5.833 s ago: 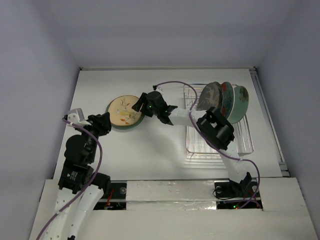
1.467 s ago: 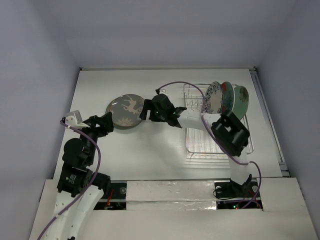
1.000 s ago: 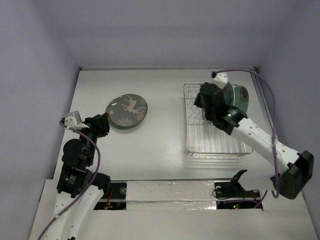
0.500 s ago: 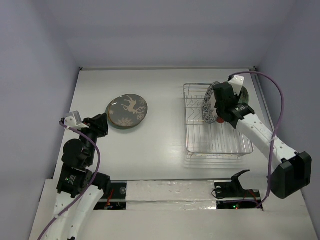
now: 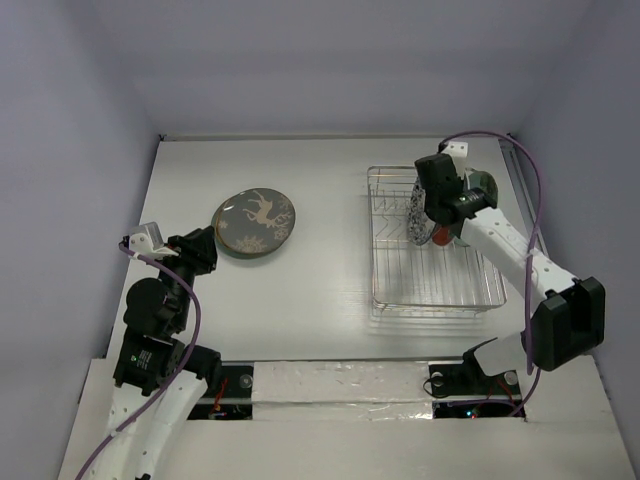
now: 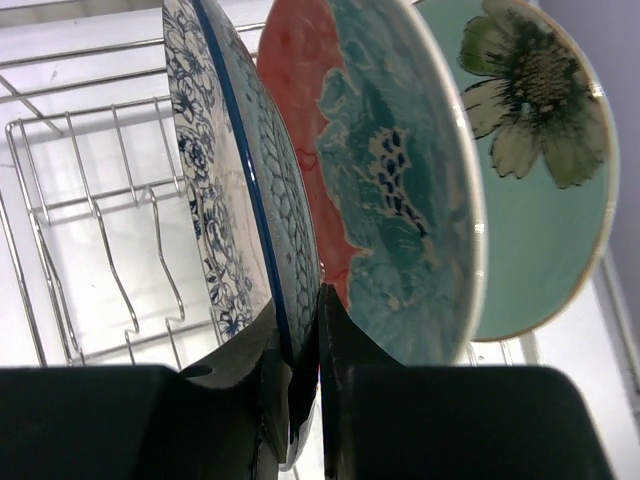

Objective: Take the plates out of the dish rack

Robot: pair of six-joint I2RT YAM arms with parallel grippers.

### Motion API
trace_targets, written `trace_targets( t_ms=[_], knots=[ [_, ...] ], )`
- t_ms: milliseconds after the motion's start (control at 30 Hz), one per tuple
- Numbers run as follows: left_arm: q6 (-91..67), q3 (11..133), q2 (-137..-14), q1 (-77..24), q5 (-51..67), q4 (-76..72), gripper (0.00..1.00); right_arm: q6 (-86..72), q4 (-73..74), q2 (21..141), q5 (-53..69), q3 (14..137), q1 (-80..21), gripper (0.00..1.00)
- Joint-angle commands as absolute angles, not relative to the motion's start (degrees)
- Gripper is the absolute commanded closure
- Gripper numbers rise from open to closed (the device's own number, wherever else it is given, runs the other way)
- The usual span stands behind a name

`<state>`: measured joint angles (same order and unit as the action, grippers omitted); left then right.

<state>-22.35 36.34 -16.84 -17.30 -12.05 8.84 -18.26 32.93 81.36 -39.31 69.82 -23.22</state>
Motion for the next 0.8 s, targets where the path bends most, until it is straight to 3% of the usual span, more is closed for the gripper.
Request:
trace_targets(
  t_ms=[0, 433, 633, 767],
  knots=[
    [-22.1, 35.9, -16.6, -17.7, -11.9, 6.3, 0.73, -15.9, 34.2, 77.7, -45.3, 77.6, -22.4, 1.0],
    [-22.1, 35.9, -16.7, -17.7, -11.9, 6.2, 0.7, -15.1, 33.7, 69.1, -41.9, 86.7, -31.2, 1.0],
    [-22.1, 35.8, -17.2, -17.7, -11.9, 6.3, 0.69, -23.5, 13.2, 72.2, -23.1, 79.0, -38.3, 1.0],
    [-22.1, 35.8, -17.2, -17.7, -11.9, 6.5, 0.69, -36.3, -7.4, 81.4, -6.8, 76.6, -40.9, 1.0]
  ],
)
